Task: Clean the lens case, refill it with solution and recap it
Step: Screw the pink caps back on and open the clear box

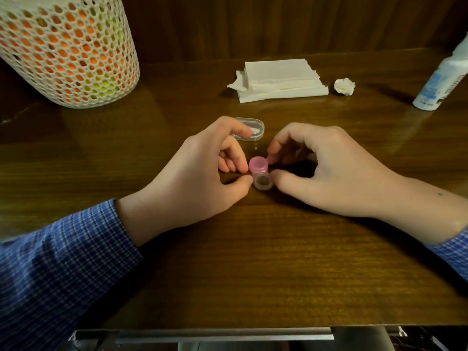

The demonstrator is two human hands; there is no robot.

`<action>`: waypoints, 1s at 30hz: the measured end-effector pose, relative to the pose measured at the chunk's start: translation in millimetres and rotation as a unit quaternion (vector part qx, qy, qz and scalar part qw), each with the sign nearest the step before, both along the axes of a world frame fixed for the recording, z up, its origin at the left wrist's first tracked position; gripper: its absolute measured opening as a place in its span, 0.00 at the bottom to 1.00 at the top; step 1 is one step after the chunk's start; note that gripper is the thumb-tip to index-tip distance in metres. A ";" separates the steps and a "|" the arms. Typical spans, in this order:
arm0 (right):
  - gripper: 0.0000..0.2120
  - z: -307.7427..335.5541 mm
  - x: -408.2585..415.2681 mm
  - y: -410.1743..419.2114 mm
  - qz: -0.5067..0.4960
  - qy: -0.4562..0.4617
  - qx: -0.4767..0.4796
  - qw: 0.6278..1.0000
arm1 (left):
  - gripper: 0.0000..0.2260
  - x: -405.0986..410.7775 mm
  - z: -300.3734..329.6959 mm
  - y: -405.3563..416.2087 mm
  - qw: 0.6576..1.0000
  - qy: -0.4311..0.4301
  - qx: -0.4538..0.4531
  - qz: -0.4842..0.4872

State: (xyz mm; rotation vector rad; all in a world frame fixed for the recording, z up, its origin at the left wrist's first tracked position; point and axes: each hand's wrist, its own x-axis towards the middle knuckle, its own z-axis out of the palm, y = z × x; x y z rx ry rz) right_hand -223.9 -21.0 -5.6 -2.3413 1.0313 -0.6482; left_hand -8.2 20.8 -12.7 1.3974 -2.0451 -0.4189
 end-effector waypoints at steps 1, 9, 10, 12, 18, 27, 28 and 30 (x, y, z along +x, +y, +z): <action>0.16 0.3 0.3 0.7 0.007 0.003 0.001 1.000 | 0.27 -0.2 0.6 0.5 1.000 -0.002 -0.004 0.005; 0.22 -1.2 2.9 1.6 0.034 0.012 0.000 0.999 | 0.31 -2.4 4.1 1.8 1.000 0.003 -0.004 0.011; 0.22 -1.4 3.0 1.6 0.034 0.010 0.001 0.999 | 0.31 -2.3 3.8 1.4 1.000 0.004 0.000 0.010; 0.22 -1.7 2.9 1.2 0.028 0.009 0.001 1.000 | 0.30 -2.3 3.0 1.0 1.000 0.010 0.008 0.009; 0.22 -3.1 1.4 -1.4 0.003 -0.005 -0.007 1.000 | 0.30 -2.1 2.4 -0.2 1.000 0.014 0.009 0.005; 0.14 17.6 -26.3 -29.5 -0.092 -0.110 -0.035 0.989 | 0.29 -1.7 0.1 -1.0 1.000 0.015 0.001 -0.003; 0.14 20.9 -34.3 -39.1 -0.123 -0.096 -0.041 0.987 | 0.29 -2.0 -0.1 -1.1 1.000 0.017 0.000 -0.006; 0.13 22.3 -48.9 -56.3 -0.170 -0.019 -0.029 0.985 | 0.30 -1.9 -0.2 -1.1 1.000 0.022 0.005 -0.008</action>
